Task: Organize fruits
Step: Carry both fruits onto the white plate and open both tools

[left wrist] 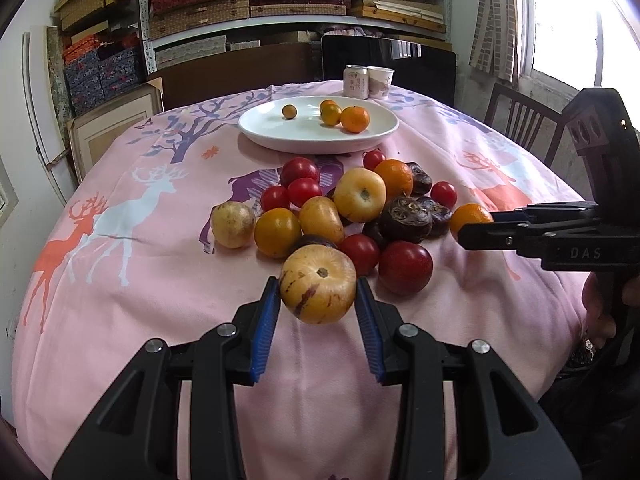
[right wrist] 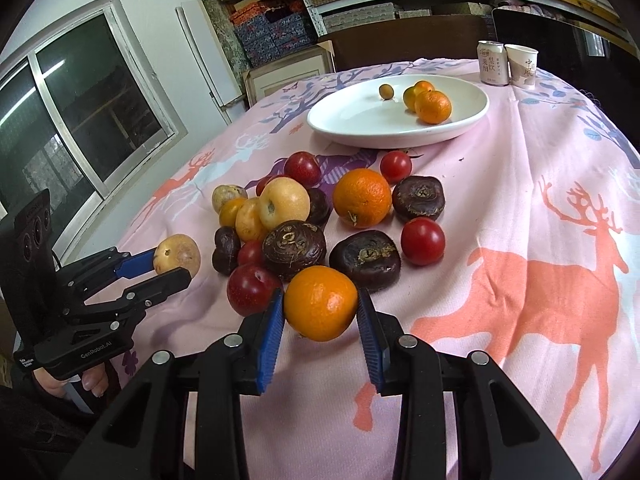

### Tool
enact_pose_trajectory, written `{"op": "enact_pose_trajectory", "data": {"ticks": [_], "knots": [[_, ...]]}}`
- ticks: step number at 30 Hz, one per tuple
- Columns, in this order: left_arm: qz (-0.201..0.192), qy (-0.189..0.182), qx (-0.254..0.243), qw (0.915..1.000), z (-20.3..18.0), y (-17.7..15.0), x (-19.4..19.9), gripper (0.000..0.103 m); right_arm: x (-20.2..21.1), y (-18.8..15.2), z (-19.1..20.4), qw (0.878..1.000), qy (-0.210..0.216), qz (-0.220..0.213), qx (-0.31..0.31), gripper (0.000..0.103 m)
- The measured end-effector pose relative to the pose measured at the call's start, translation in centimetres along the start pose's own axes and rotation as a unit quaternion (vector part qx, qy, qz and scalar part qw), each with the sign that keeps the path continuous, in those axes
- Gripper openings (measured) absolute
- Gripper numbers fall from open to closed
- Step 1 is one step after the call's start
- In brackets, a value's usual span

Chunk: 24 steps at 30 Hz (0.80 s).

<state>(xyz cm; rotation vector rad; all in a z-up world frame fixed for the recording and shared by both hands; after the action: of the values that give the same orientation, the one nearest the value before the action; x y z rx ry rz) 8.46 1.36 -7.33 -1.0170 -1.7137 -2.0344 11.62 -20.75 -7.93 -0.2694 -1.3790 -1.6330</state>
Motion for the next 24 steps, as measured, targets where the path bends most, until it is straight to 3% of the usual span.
{"op": "enact_pose_trajectory", "data": {"ticks": [6,13,19,24], "knots": [[-0.006,0.0,0.001,1.0,0.0,0.3,0.4,0.037,1.4,0.4,-0.9,1.0,-0.009,-0.021,-0.007,0.036],[-0.021,-0.002,0.003,0.9998,0.7,2.3,1.1,0.037,5.5,3.1,-2.5,0.997,-0.03,-0.077,-0.012,0.036],[-0.043,-0.016,0.022,0.9987,2.5,6.9,0.5,0.037,7.3,7.1,-3.8,0.992,-0.051,-0.114,-0.007,0.036],[-0.044,-0.024,0.03,0.9983,3.1,11.4,-2.3,0.037,5.7,10.8,-4.3,0.991,-0.054,-0.125,-0.004,0.036]]}}
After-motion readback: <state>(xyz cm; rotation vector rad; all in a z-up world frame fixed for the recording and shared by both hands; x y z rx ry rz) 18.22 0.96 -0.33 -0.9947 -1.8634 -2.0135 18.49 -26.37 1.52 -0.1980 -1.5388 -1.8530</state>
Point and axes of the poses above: each gripper's, at about its wrist camera, not at the fingertips, and x roughly against the way its jaws point, z to its left, y to its top, the point moved 2 cm from there along -x, roughly the way its jaws point
